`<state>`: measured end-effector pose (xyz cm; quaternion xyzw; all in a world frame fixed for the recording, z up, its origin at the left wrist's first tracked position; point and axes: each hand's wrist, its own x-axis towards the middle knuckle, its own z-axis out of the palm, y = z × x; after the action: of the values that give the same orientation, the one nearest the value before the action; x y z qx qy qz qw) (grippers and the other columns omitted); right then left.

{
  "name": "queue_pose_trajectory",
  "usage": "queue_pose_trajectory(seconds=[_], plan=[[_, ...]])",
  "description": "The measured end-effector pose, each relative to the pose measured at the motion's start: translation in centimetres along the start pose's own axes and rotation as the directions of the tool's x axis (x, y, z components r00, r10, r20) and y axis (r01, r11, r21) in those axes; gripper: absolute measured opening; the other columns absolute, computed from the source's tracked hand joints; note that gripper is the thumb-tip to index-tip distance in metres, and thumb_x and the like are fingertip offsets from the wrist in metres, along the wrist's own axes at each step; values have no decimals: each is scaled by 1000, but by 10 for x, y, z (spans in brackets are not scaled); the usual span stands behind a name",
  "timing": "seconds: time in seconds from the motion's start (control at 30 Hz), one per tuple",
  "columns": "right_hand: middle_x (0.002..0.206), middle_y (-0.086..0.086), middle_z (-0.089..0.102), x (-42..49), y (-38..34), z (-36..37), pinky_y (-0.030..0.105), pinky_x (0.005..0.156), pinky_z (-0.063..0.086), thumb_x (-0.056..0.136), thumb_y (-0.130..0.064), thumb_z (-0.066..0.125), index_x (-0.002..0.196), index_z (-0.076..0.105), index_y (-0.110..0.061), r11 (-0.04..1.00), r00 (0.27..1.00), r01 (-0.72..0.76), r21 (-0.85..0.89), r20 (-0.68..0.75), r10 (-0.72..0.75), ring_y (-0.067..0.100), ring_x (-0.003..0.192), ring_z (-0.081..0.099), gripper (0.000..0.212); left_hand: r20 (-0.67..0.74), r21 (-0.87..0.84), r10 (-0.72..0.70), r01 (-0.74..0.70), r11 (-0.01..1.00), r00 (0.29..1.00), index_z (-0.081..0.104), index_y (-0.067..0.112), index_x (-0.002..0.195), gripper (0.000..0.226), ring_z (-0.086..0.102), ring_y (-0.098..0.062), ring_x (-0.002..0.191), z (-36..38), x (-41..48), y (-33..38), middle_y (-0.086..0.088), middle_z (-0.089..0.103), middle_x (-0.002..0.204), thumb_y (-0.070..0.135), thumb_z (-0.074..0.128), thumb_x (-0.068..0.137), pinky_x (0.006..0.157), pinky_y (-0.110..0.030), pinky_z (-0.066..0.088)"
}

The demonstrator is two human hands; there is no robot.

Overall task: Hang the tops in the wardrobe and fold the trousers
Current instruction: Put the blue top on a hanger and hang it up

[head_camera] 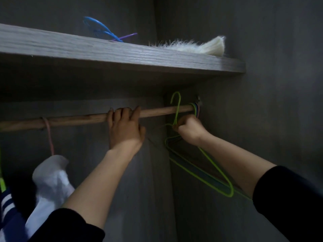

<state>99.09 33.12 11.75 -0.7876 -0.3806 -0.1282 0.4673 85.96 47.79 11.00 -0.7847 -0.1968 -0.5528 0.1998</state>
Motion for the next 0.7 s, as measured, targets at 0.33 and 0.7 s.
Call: queue_pose_trajectory(seconds=[0.33, 0.7], plan=[[70, 6, 61, -81, 0, 4, 35, 57, 53, 92, -18, 54, 89, 61, -8, 996, 998, 51, 74, 40, -54, 20, 55, 60, 13, 187, -95, -66, 85, 992, 980, 31, 15, 147, 72, 10, -30, 144, -18, -21, 24, -8, 22, 156, 30, 59, 83, 117, -44, 5], [68, 7, 59, -232, 58, -121, 24, 39, 45, 93, -9, 53, 92, 58, -11, 962, 988, -104, 253, 136, 71, 18, 53, 60, 5, 394, -431, -47, 230, 873, 918, 29, 21, 147, 55, 9, -22, 144, -98, -114, 162, -4, 18, 157, 29, 45, 96, 109, -54, 26]])
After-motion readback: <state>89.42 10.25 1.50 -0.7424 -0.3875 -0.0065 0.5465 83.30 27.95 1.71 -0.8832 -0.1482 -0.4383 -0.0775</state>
